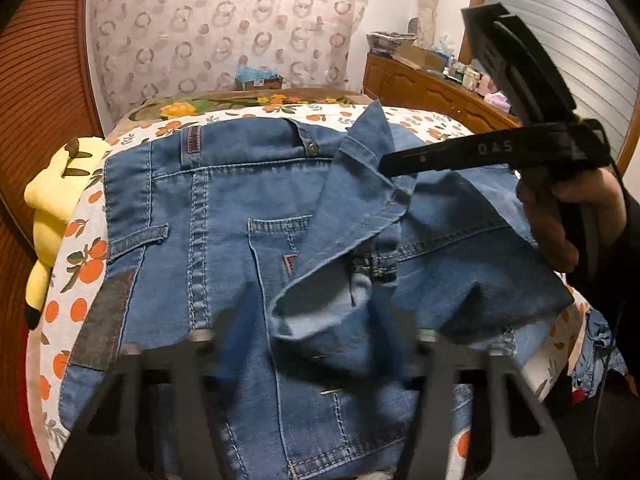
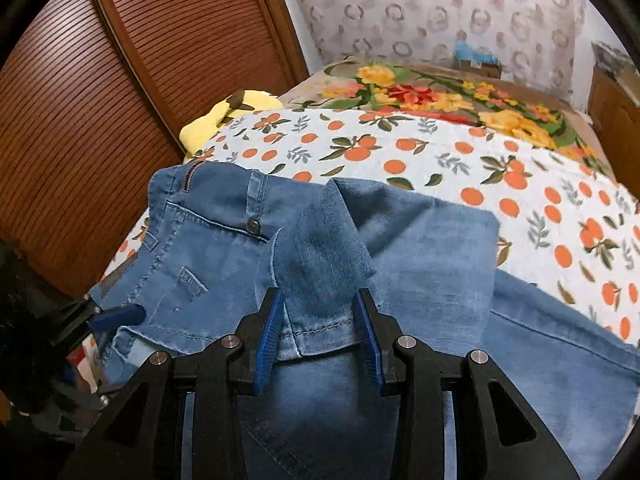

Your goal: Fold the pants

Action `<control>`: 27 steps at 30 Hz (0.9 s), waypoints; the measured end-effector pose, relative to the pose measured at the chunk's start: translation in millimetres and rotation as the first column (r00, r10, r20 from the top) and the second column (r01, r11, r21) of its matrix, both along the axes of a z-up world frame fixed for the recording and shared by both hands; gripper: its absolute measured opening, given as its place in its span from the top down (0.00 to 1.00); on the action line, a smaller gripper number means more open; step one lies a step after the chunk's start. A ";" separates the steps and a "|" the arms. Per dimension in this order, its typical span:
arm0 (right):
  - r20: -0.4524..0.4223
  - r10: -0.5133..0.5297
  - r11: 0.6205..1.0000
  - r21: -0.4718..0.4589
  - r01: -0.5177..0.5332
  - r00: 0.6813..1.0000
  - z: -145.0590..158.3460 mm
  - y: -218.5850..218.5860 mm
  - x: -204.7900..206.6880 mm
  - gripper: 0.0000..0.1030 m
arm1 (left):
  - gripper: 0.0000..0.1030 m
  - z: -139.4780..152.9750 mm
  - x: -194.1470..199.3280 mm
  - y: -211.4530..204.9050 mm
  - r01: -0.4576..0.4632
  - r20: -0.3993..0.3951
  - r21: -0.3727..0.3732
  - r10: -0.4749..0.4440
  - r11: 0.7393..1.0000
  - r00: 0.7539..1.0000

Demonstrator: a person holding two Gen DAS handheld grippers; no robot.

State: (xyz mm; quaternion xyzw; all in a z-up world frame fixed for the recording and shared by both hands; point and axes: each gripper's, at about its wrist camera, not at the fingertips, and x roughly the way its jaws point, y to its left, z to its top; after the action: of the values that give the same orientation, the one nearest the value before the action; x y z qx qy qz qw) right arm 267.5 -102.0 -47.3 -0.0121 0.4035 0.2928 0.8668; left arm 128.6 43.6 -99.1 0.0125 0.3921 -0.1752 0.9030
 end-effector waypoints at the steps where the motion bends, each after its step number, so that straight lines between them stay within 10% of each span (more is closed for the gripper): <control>1: -0.002 0.011 1.000 0.014 -0.011 1.000 0.3 2.0 0.3 0.72 | 0.71 -0.3 -1.2 0.2 -0.001 -0.004 -0.004 0.001 1.000 1.000; 2: -0.004 0.026 0.999 0.027 -0.026 1.000 0.0 3.8 1.9 0.88 | 0.78 -0.1 -2.2 1.0 -0.003 -0.002 -0.006 0.003 1.000 1.000; 6: 0.043 0.069 0.994 0.078 -0.073 0.997 9.0 7.3 1.7 0.97 | 0.98 6.2 -12.4 2.3 0.012 0.018 -0.008 -0.012 1.000 1.000; 17: 0.267 0.148 0.980 0.091 -0.178 0.952 73.6 25.6 -40.2 1.00 | 0.98 78.2 -60.3 19.8 0.008 0.192 -0.071 0.006 0.997 0.981; 27: 0.247 0.137 0.984 0.080 -0.161 0.959 61.9 25.4 -44.1 0.93 | 0.98 83.3 -53.8 96.5 -0.172 0.204 -0.042 0.177 0.984 0.963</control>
State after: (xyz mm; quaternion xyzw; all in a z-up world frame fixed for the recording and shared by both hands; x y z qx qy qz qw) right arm 223.4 -76.6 14.6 -0.0346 0.2783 0.3735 0.8842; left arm 74.8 140.1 -15.8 -0.0149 0.2935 -0.0973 0.9509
